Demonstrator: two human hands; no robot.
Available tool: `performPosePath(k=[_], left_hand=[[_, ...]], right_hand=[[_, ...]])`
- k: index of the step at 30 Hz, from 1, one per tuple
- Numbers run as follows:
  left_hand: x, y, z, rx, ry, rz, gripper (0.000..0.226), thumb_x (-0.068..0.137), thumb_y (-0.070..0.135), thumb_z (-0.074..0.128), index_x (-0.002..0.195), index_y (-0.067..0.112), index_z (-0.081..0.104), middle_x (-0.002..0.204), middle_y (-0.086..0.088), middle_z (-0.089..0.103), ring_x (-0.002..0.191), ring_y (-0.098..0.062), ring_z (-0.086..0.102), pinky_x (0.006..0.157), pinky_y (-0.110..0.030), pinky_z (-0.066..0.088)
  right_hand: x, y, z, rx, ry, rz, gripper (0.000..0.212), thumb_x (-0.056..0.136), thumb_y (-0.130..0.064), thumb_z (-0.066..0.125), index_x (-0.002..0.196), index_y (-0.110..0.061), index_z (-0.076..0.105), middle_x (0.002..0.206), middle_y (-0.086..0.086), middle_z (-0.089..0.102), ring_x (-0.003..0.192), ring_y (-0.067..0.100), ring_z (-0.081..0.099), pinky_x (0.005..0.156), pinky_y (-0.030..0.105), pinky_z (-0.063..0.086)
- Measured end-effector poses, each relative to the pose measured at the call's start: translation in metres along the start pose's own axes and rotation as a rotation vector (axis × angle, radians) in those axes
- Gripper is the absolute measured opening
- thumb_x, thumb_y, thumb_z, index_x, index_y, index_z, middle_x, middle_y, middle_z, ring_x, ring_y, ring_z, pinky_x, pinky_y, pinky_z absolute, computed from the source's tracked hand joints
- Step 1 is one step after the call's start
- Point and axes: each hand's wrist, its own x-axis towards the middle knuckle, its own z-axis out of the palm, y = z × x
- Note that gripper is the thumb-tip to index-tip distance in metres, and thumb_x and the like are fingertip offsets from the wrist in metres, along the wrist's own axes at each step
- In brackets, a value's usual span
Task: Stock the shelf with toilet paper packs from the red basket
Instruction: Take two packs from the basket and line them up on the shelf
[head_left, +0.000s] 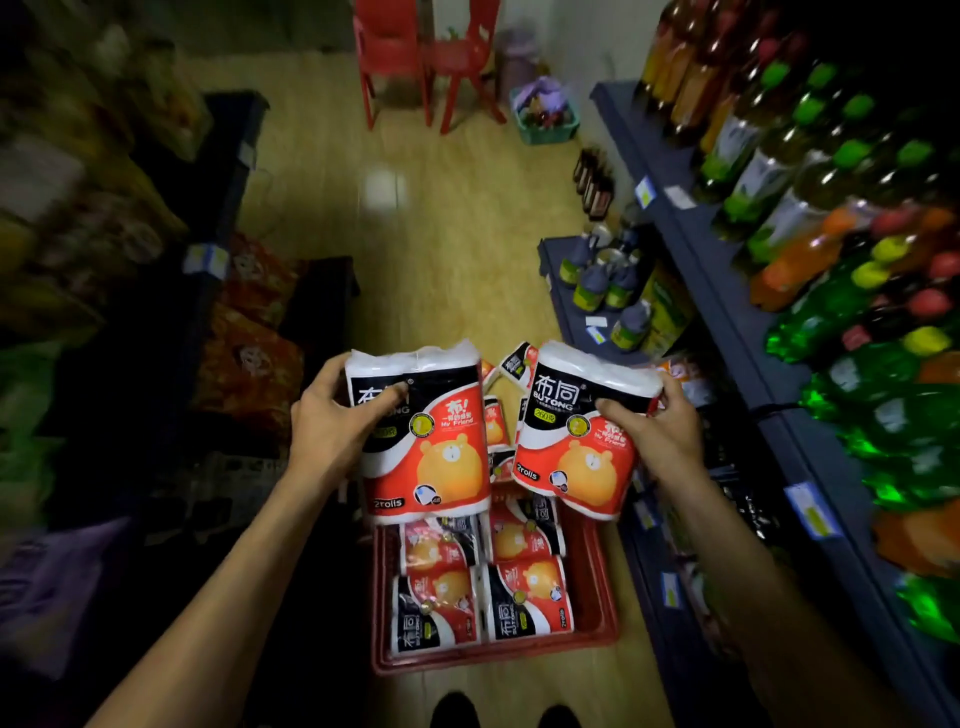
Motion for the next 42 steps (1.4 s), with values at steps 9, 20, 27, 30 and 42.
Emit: performPosePath(k=[9, 20, 27, 30, 42], left_hand=[[-0.036, 0.225, -0.038, 0.019, -0.058, 0.324, 0.05, 0.067, 0.042, 0.082, 0.112, 0.029, 0.063, 0.097, 0.008, 0.073, 0.088, -0.001, 0.066, 0.082, -0.033, 0.056], [-0.155, 0.482, 0.008, -0.182, -0.292, 0.745, 0.048, 0.063, 0.049, 0.078, 0.105, 0.03, 0.066, 0.102, 0.0, 0.072, 0.094, -0.02, 0.068, 0.084, -0.039, 0.055], [-0.249, 0.563, 0.062, -0.289, -0.504, 0.856, 0.034, 0.069, 0.046, 0.078, 0.098, 0.036, 0.065, 0.096, 0.008, 0.071, 0.089, -0.013, 0.068, 0.082, -0.043, 0.058], [-0.283, 0.583, 0.081, -0.285, -0.53, 0.911, 0.033, 0.078, 0.038, 0.077, 0.106, 0.029, 0.062, 0.094, 0.01, 0.067, 0.084, -0.004, 0.064, 0.068, -0.028, 0.054], [-0.341, 0.646, 0.184, -0.268, -0.686, 1.008, 0.049, 0.075, 0.04, 0.079, 0.117, 0.022, 0.059, 0.101, 0.007, 0.066, 0.088, -0.006, 0.064, 0.068, -0.021, 0.05]], right_hand=[[-0.085, -0.211, -0.109, 0.005, 0.141, -0.234, 0.055, 0.068, -0.011, 0.084, 0.112, -0.019, 0.053, 0.104, -0.001, 0.066, 0.095, 0.015, 0.065, 0.081, 0.027, 0.054], [-0.25, -0.368, -0.335, -0.123, 0.577, -0.441, 0.063, 0.057, -0.048, 0.081, 0.113, -0.033, 0.055, 0.106, -0.009, 0.068, 0.096, 0.011, 0.065, 0.084, 0.035, 0.054], [-0.35, -0.379, -0.457, -0.086, 0.829, -0.419, 0.058, 0.058, -0.044, 0.084, 0.108, -0.029, 0.059, 0.1, -0.012, 0.068, 0.091, 0.013, 0.067, 0.083, 0.036, 0.056], [-0.383, -0.373, -0.498, -0.078, 0.906, -0.385, 0.055, 0.062, -0.038, 0.085, 0.109, -0.027, 0.059, 0.102, -0.007, 0.069, 0.092, 0.015, 0.068, 0.082, 0.032, 0.055], [-0.438, -0.353, -0.594, 0.044, 1.134, -0.281, 0.058, 0.059, -0.04, 0.085, 0.108, -0.023, 0.058, 0.098, 0.0, 0.072, 0.08, 0.02, 0.072, 0.073, 0.038, 0.059]])
